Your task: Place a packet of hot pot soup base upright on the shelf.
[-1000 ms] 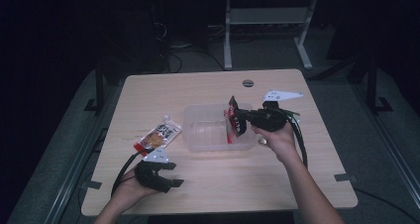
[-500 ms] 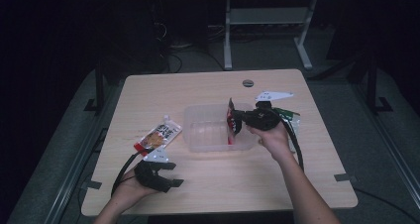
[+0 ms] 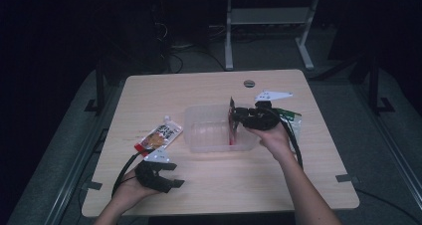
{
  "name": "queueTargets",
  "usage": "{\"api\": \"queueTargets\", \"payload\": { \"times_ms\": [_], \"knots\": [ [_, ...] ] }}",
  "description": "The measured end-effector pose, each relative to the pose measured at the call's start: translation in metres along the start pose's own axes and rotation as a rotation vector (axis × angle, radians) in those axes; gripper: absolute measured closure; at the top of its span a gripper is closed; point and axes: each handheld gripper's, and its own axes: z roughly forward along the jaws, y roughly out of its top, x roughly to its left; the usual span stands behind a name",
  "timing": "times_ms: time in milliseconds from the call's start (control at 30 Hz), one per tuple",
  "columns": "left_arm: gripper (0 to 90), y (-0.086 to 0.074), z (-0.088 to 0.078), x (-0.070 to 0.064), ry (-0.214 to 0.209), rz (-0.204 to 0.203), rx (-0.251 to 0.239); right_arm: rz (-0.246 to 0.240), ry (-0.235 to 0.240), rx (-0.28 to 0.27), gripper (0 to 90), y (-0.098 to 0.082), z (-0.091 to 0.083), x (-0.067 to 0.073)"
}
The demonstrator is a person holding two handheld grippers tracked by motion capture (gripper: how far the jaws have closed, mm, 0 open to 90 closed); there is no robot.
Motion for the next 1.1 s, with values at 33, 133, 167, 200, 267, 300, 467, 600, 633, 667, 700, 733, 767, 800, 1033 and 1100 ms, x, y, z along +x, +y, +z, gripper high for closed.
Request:
{"api": "queueTargets", "payload": {
  "times_ms": [33,133,167,200,267,300,467,600,633,667,700,733,767,800,1033,1100],
  "knots": [
    [32.3,0.0,0.0,0.0,0.001,0.001,-0.001,0.0,0.0,0.0,59.2,0.0,0.0,0.0],
    [32.3,0.0,0.0,0.001,0.002,-0.001,0.0,-0.006,0.0,0.012,54.3,0.0,-0.002,0.002],
    [32.1,0.0,0.0,0.001,0.002,-0.003,-0.001,-0.012,0.003,0.016,51.2,0.0,-0.003,0.002],
    [32.1,0.0,0.0,0.001,0.002,-0.003,-0.001,-0.012,0.003,0.016,51.2,0.0,-0.003,0.002],
    [32.0,0.0,0.0,0.001,0.001,-0.006,-0.003,-0.012,0.0,0.021,46.2,0.001,-0.003,0.004],
    [32.0,0.0,0.0,0.001,-0.002,-0.01,-0.004,-0.018,-0.004,0.022,43.0,0.001,-0.004,0.005],
    [31.4,0.0,-0.001,0.003,0.0,-0.003,-0.001,-0.015,-0.006,0.034,24.5,0.003,-0.007,0.009],
    [29.3,0.0,-0.002,0.003,0.007,-0.021,-0.011,-0.024,0.0,0.041,17.4,0.002,-0.014,0.012],
    [28.2,0.0,-0.002,0.003,0.011,-0.019,-0.013,-0.033,-0.002,0.042,17.4,0.001,-0.016,0.012],
    [27.7,0.0,-0.003,0.004,0.015,-0.014,-0.011,-0.034,-0.001,0.046,17.3,0.001,-0.018,0.013],
    [27.4,-0.001,-0.003,0.004,0.015,-0.015,-0.01,-0.037,-0.003,0.053,17.3,0.0,-0.022,0.013],
    [27.1,-0.001,-0.003,0.005,0.015,-0.012,-0.005,-0.039,-0.006,0.051,17.3,-0.001,-0.024,0.013],
    [27.0,-0.001,-0.003,0.005,0.015,-0.009,0.0,-0.039,-0.006,0.054,17.3,-0.002,-0.026,0.013],
    [26.9,-0.001,-0.003,0.006,0.016,-0.008,-0.001,-0.041,-0.002,0.053,17.3,-0.003,-0.028,0.014],
    [26.3,-0.002,-0.006,0.007,0.03,-0.018,-0.023,-0.062,-0.009,0.084,15.5,-0.017,-0.044,0.02],
    [26.3,-0.003,-0.007,0.007,0.032,-0.021,-0.022,-0.076,-0.022,0.097,15.6,-0.023,-0.049,0.024]
  ]
}}
